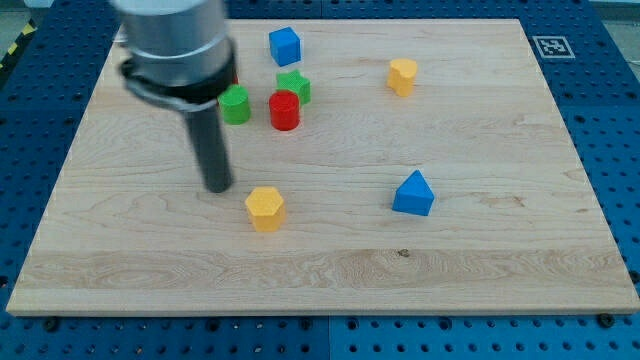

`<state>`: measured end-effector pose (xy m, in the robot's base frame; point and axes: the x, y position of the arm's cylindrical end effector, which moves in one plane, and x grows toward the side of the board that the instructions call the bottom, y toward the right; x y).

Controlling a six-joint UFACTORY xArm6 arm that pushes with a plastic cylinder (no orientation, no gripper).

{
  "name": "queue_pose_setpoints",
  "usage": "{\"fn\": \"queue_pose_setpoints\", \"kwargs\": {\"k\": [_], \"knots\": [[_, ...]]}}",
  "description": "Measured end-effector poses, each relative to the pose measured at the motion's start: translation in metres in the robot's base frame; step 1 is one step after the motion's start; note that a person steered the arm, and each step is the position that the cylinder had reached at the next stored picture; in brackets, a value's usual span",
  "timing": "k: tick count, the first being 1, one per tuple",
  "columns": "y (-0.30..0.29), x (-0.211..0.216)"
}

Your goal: Push the hexagon into the triangle

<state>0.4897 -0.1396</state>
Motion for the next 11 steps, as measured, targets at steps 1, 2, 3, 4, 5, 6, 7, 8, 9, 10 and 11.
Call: {"fn": "queue_pose_setpoints", "kwargs": {"k": [1, 2, 3, 4, 5, 6, 7, 8, 9, 10, 11], "knots": [[-0.003, 0.003], [0.025, 0.012], [0.028, 0.034], [0.028, 0.057], [0.029, 0.057], [0.049, 0.043], [0.08, 0.042], [0.117, 0.043], [0.135, 0.043], [0.147, 0.033], [0.165, 0.012]]}}
